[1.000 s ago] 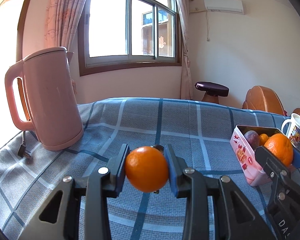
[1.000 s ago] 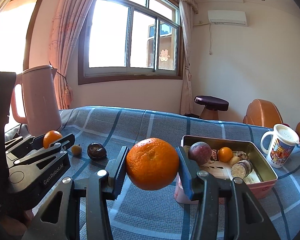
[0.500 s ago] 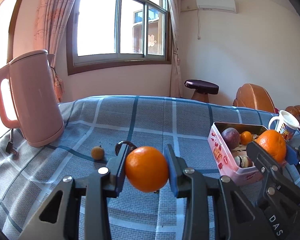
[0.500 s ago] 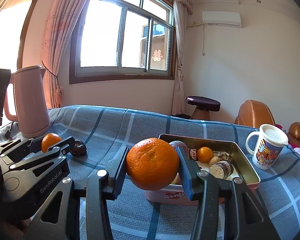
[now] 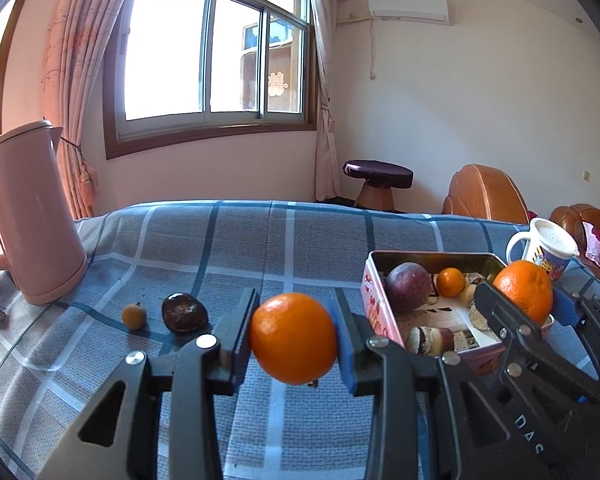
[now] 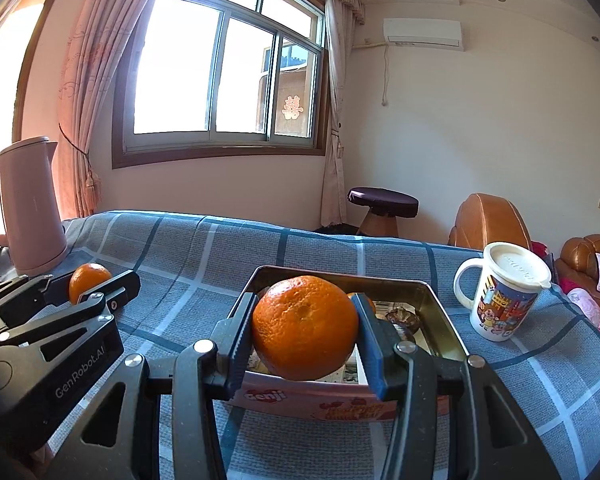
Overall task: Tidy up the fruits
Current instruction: 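Lift both oranges and carry them toward the pink tin box, then lower both oranges into the tin box, then open both grippers to release the oranges into the tin, then withdraw both tools from the tin toward the remaining fruits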
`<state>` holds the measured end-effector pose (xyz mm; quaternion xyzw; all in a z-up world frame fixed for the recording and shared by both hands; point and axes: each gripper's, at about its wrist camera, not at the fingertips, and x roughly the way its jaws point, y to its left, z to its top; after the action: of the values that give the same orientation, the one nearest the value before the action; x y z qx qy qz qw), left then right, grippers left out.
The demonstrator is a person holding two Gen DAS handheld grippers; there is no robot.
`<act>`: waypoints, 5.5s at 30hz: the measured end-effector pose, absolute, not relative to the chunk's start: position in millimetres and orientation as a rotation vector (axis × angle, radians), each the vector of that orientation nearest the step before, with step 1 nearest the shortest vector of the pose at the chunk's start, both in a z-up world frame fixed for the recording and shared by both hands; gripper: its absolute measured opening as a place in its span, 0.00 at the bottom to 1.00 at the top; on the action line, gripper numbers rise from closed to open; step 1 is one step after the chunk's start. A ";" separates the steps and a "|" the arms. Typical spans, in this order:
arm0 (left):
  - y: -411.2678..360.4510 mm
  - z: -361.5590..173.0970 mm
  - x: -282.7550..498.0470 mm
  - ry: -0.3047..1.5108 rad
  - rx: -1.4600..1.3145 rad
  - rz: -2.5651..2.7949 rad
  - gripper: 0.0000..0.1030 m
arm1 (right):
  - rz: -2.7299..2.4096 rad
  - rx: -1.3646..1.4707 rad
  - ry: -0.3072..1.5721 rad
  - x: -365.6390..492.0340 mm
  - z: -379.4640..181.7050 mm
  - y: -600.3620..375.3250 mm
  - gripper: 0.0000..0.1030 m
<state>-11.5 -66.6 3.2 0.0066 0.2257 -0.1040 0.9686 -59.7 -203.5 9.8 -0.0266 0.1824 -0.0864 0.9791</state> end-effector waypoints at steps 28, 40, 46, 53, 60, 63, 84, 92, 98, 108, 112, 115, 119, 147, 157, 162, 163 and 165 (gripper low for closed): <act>-159.5 2.4 14.7 0.471 0.029 -0.338 0.36 | -0.309 -0.007 0.427 -27.3 4.8 -290.7 0.48; -176.8 -3.9 34.8 0.527 0.028 -0.346 0.36 | -0.301 0.034 0.506 -3.8 -0.5 -308.9 0.48; -184.9 -6.1 41.7 0.553 0.038 -0.344 0.36 | -0.283 0.061 0.549 6.4 -4.7 -315.3 0.48; -191.2 -10.8 50.9 0.597 0.049 -0.332 0.36 | -0.252 0.057 0.618 18.7 -11.5 -314.7 0.48; -192.8 -17.0 59.3 0.652 0.049 -0.316 0.36 | -0.236 0.057 0.639 21.9 -15.4 -314.6 0.48; -193.3 -19.7 63.5 0.674 0.045 -0.310 0.36 | -0.229 0.055 0.639 22.6 -15.5 -313.5 0.48; -185.5 -8.2 45.0 0.538 0.118 -0.208 0.58 | -0.093 0.130 0.616 11.0 -14.0 -323.8 0.49; -148.5 9.0 30.6 0.407 0.040 -0.075 1.00 | -0.105 0.169 0.514 -5.5 2.3 -326.3 0.82; -123.4 16.1 20.6 0.358 -0.030 -0.061 1.00 | -0.147 0.113 0.427 -18.1 11.6 -310.6 0.87; -110.8 7.1 16.7 0.341 0.004 0.012 1.00 | -0.247 0.005 0.379 -24.7 9.7 -290.6 0.87; -112.5 4.2 16.5 0.348 0.029 0.015 1.00 | -0.279 0.013 0.363 -28.5 10.6 -291.6 0.87; -109.6 4.8 14.2 0.342 0.015 0.007 1.00 | -0.301 0.035 0.365 -30.5 10.5 -293.5 0.87; -107.3 4.8 10.9 0.339 0.012 0.000 1.00 | -0.336 0.049 0.355 -35.6 10.9 -291.5 0.87; -63.2 3.7 -3.3 0.370 0.089 -0.065 1.00 | -0.372 0.053 0.392 -48.5 7.6 -235.0 0.87; -27.5 2.9 4.8 0.377 0.088 -0.041 1.00 | -0.354 0.054 0.403 -40.0 6.0 -202.0 0.87; -9.1 2.7 10.9 0.375 0.094 -0.023 1.00 | -0.334 0.051 0.407 -33.5 6.0 -183.2 0.87; -5.8 2.6 11.9 0.370 0.101 -0.017 1.00 | -0.330 0.049 0.408 -32.0 5.9 -179.4 0.87; 0.9 2.0 14.8 0.369 0.109 -0.007 1.00 | -0.324 0.046 0.408 -29.0 5.9 -171.9 0.87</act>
<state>14.8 0.9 2.0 0.0543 0.1835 -0.0032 0.9815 -29.0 -171.9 5.9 0.0227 0.2016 -0.1600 0.9660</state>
